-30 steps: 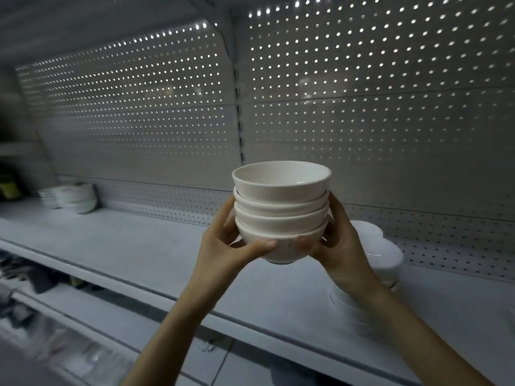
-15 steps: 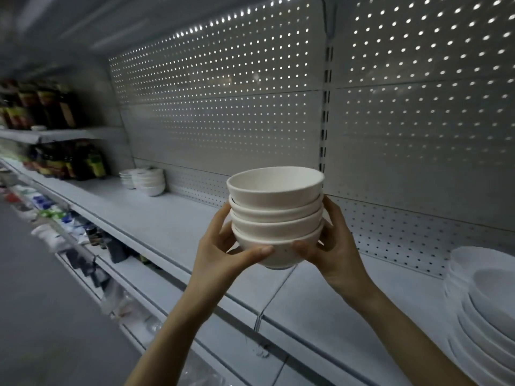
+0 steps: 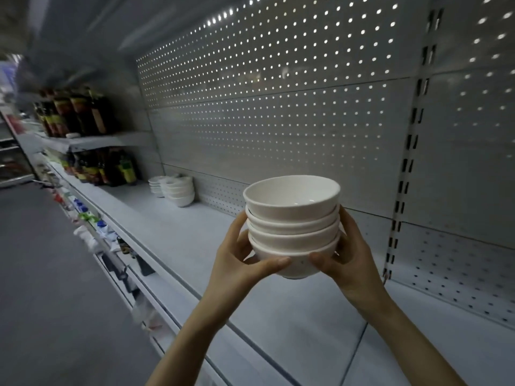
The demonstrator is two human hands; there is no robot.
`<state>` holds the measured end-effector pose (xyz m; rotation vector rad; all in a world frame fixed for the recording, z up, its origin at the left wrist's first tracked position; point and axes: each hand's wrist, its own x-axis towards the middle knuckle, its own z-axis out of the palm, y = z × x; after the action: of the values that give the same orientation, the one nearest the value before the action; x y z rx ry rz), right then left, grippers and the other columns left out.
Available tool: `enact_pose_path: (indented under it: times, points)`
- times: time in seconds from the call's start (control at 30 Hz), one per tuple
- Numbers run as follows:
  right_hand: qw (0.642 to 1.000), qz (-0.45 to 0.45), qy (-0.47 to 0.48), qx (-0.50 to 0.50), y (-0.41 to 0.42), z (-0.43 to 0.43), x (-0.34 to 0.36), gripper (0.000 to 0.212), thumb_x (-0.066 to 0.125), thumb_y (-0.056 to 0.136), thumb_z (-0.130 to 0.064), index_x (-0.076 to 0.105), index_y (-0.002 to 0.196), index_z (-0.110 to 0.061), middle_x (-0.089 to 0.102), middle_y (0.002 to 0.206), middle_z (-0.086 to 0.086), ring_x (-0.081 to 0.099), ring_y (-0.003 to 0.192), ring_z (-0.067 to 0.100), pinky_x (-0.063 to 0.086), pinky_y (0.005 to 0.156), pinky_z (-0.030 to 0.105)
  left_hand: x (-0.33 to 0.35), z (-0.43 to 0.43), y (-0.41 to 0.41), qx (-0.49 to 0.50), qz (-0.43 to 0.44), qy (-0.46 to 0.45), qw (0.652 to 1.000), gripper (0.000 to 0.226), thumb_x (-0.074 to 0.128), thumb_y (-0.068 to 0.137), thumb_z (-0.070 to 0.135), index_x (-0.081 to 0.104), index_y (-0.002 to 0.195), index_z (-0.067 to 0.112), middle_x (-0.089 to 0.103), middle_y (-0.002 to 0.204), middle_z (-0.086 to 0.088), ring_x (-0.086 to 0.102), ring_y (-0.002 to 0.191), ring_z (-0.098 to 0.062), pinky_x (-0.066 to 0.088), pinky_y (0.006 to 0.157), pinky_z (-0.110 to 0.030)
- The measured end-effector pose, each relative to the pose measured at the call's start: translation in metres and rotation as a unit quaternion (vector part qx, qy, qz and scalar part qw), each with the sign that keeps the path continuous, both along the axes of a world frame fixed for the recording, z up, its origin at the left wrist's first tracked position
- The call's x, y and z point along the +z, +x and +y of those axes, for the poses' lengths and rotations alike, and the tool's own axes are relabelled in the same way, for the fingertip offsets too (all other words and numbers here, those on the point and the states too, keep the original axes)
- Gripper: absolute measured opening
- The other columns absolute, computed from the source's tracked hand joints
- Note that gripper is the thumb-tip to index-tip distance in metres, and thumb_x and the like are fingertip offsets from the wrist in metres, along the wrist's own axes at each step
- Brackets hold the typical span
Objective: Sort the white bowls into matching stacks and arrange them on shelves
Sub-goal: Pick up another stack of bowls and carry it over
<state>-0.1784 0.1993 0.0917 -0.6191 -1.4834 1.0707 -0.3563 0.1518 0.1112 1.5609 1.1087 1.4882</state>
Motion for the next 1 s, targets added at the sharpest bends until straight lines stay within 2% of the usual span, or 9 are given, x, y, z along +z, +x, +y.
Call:
enact_pose_path:
  times: [0.13,0.33,0.5,0.7,0.87,1.0]
  points:
    - [1.0,0.003,-0.018,0.016,-0.02,0.022,-0.005,0.1,0.083,0.039,-0.065,0.038,0.127,-0.048,0.06,0.12,-0.019,0.058,0.112,0.005,0.054,0.081,0.023,-0.006,0.018,-0.021,0.01,-0.012,-0.012,1.0,0.091,0.081,0.06,0.028,0.038,0.139,0.033,0.066,0.121,0.007,0.061,0.113,-0.012,0.055,0.08,-0.024]
    - [0.999,-0.015,-0.018,0.023,-0.062,0.05,-0.005,0.107,0.082,0.035,-0.068,0.035,0.129,-0.045,0.061,0.115,-0.026,0.059,0.109,0.0,0.053,0.085,0.022,-0.011,0.044,-0.063,0.025,-0.018,-0.022,0.999,0.095,0.082,0.056,0.032,0.037,0.14,0.035,0.065,0.121,0.012,0.06,0.114,-0.009,0.054,0.089,-0.03]
    - [0.999,-0.016,-0.029,0.022,-0.109,0.068,-0.013,0.106,0.082,0.032,-0.069,0.037,0.126,-0.047,0.062,0.112,-0.029,0.06,0.106,-0.002,0.053,0.082,0.02,-0.02,0.062,-0.111,0.021,-0.023,-0.036,0.999,0.09,0.082,0.056,0.031,0.04,0.135,0.038,0.066,0.118,0.014,0.061,0.112,-0.006,0.054,0.081,-0.022]
    - [0.999,-0.003,-0.039,0.018,-0.195,0.085,-0.024,0.104,0.083,0.03,-0.068,0.038,0.122,-0.049,0.064,0.109,-0.027,0.062,0.103,0.001,0.054,0.077,0.02,-0.024,0.082,-0.198,0.013,-0.002,-0.038,0.999,0.093,0.083,0.056,0.034,0.038,0.137,0.038,0.065,0.121,0.012,0.06,0.114,-0.007,0.052,0.094,-0.032]
    - [0.999,0.006,-0.038,0.026,-0.288,0.102,-0.023,0.105,0.081,0.03,-0.07,0.037,0.122,-0.047,0.065,0.105,-0.029,0.062,0.1,-0.003,0.052,0.071,0.015,-0.017,0.095,-0.289,0.015,0.001,-0.036,0.999,0.089,0.082,0.057,0.031,0.04,0.135,0.039,0.067,0.116,0.013,0.061,0.11,-0.005,0.054,0.08,-0.02]
    - [0.998,0.011,-0.048,0.028,-0.357,0.112,-0.028,0.106,0.082,0.03,-0.069,0.037,0.123,-0.046,0.066,0.105,-0.025,0.063,0.1,-0.001,0.053,0.071,0.017,-0.017,0.105,-0.36,0.013,0.015,-0.05,0.999,0.092,0.084,0.057,0.032,0.038,0.137,0.039,0.067,0.116,0.011,0.062,0.11,-0.007,0.053,0.08,-0.019]
